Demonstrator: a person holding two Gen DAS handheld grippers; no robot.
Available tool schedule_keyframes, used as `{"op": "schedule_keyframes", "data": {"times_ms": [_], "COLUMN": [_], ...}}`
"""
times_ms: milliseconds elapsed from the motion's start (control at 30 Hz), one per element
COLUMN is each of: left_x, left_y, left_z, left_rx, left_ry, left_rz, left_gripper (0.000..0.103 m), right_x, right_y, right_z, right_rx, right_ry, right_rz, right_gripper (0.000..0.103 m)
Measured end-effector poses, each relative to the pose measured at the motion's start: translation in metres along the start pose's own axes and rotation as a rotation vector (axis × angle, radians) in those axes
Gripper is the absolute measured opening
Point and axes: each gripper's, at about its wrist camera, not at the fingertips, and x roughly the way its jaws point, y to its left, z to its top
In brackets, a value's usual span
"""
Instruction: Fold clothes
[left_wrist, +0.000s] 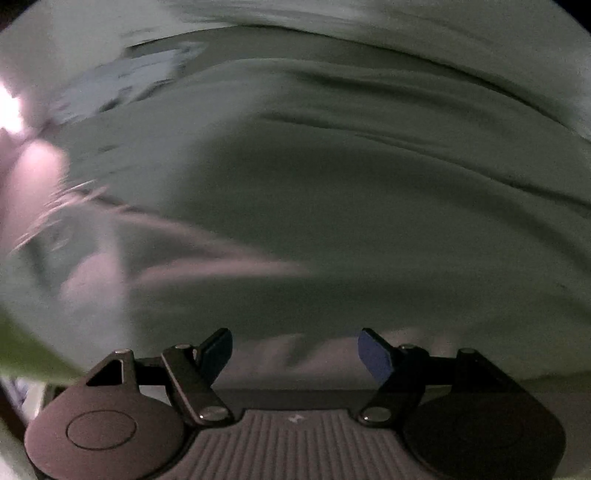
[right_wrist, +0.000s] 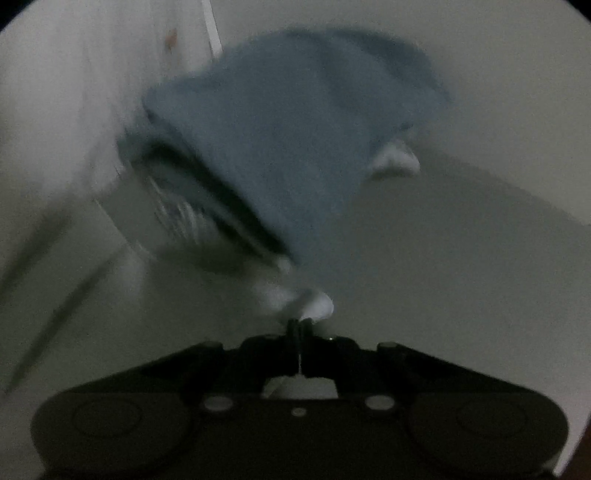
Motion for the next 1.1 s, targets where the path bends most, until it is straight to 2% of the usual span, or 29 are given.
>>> {"op": "schedule_keyframes", "data": {"times_ms": [67,100,133,200,300,433,533,600,767,833,967,1033,1100], "left_x": [-0.001,-0.002,-0.002,0.0,0.004,0.006,0.014,0.024,0.066,0.089,0.121,0.119,0.11], "left_y": [0.036,0.055,0.074,0.107,0.157,0.216,0.258,0.284,0.324,0.33,0.322,0.316,0.305], "left_z": [-0.002,-0.002,-0.003,0.002,0.013,0.041,0.072,0.094,0.149,0.17,0.195,0.196,0.191], "left_rx": [-0.08,-0.124,-0.168,-0.23,-0.275,-0.314,-0.337,-0.328,-0.221,-0.195,-0.116,-0.051,0.023], "left_ry": [-0.019,-0.029,-0.038,-0.059,-0.113,-0.206,-0.241,-0.243,-0.246,-0.203,-0.111,-0.127,-0.122], "left_rz": [0.035,0.047,0.059,0.08,0.095,0.024,-0.074,-0.184,-0.403,-0.484,-0.577,-0.648,-0.768], "left_gripper": [0.077,0.078,0.08,0.081,0.08,0.08,0.08,0.08,0.083,0.083,0.081,0.081,0.081], "right_x": [-0.006,-0.011,-0.016,-0.034,-0.06,-0.096,-0.124,-0.14,-0.19,-0.209,-0.241,-0.251,-0.259], "right_y": [0.001,0.002,0.002,0.01,0.023,0.068,0.121,0.162,0.263,0.293,0.337,0.346,0.352], "right_z": [-0.006,-0.009,-0.011,-0.021,-0.036,-0.069,-0.107,-0.131,-0.203,-0.231,-0.281,-0.293,-0.299], "right_rx": [-0.008,-0.008,-0.007,-0.015,-0.027,-0.121,-0.167,-0.165,-0.167,-0.214,-0.331,-0.369,-0.396], "right_ry": [0.004,0.005,0.006,-0.002,-0.013,-0.01,0.005,0.029,0.052,0.062,0.098,0.117,0.123], "right_rz": [-0.043,-0.063,-0.081,-0.061,-0.032,0.035,0.088,0.107,0.223,0.246,0.262,0.248,0.229], "right_gripper": [0.007,0.014,0.028,0.047,0.047,0.051,0.055,0.056,0.058,0.058,0.059,0.059,0.059]}}
